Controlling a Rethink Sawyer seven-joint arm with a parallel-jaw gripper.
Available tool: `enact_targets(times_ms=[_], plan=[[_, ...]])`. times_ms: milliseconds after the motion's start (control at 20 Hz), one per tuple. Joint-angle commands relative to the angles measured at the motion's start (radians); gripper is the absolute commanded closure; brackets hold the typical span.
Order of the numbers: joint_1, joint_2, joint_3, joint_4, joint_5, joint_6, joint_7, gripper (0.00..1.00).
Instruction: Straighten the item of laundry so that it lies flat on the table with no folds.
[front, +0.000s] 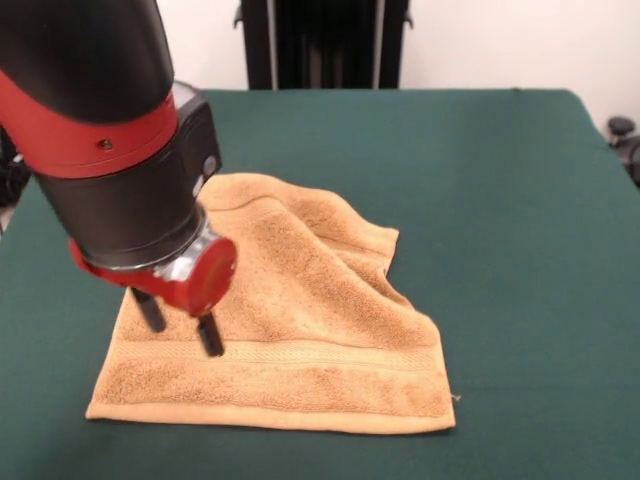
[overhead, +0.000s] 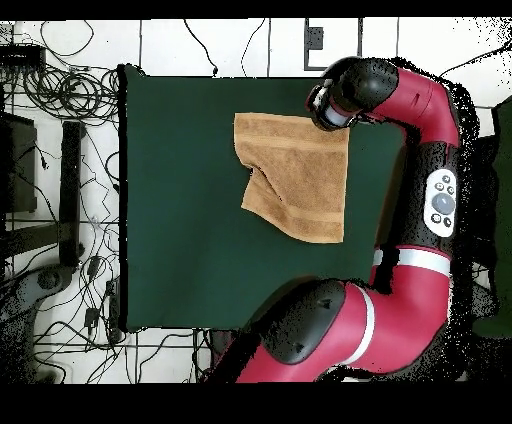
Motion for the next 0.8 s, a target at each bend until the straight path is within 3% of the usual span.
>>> enact_targets(times_ms=[50,600,800], plan=[[0.025,-0.033,0.056,0.361,0.087,-0.027,0.014,0.00],[0.024,-0.016,0.072,0.413,0.160,-0.074,0.035,0.00],[0.028,-0.038,0.075,0.476,0.193,-0.121,0.069,0.00]])
